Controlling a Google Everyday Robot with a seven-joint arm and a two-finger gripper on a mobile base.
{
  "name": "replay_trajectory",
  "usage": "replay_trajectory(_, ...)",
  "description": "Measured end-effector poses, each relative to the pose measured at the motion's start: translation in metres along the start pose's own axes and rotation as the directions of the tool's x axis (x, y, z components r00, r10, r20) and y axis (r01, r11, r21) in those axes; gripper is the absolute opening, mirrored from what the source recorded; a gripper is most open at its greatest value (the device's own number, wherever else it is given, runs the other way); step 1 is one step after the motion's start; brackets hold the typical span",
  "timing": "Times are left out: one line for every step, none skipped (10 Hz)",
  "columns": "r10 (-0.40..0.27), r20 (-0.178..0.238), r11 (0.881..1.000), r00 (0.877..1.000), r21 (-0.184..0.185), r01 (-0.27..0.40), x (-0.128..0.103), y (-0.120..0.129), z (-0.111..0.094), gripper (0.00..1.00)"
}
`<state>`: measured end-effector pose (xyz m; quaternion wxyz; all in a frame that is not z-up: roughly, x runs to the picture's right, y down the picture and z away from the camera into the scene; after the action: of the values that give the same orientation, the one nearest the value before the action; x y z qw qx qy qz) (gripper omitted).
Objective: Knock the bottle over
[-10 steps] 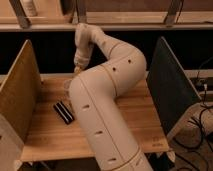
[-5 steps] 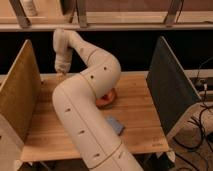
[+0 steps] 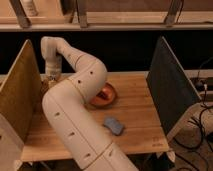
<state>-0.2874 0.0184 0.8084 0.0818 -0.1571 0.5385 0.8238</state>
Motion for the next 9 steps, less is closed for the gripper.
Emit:
replay_trajectory(0.022, 0.011, 1.0, 1.0, -0.001, -0.022, -0.004, -0.003, -0.002, 0.0)
replay_trajectory(0.062, 0.026, 0.998, 0.998, -0.007, -0.062, -0.013, -0.008, -0.007, 0.0)
replay_trajectory(0.1, 0.037, 0.995, 0.994, -0.01, -0.1, -0.024, -0.014, -0.011, 0.0)
replay_trajectory(0.139, 0.045, 0.99, 0.989, -0.009, -0.138, -0.034, -0.023, -0.015, 0.0)
replay_trajectory(0.18, 0.053, 0.984, 0.982, -0.002, -0.18, -0.044, -0.034, -0.017, 0.0)
replay_trajectory(0.216, 0.06, 0.976, 0.974, 0.01, -0.217, -0.054, -0.047, -0.017, 0.0)
replay_trajectory(0.241, 0.066, 0.97, 0.968, 0.019, -0.243, -0.061, -0.056, -0.017, 0.0)
replay_trajectory(0.28, 0.074, 0.959, 0.957, 0.026, -0.283, -0.072, -0.069, -0.018, 0.0)
replay_trajectory(0.338, 0.086, 0.94, 0.937, 0.021, -0.341, -0.089, -0.084, -0.022, 0.0)
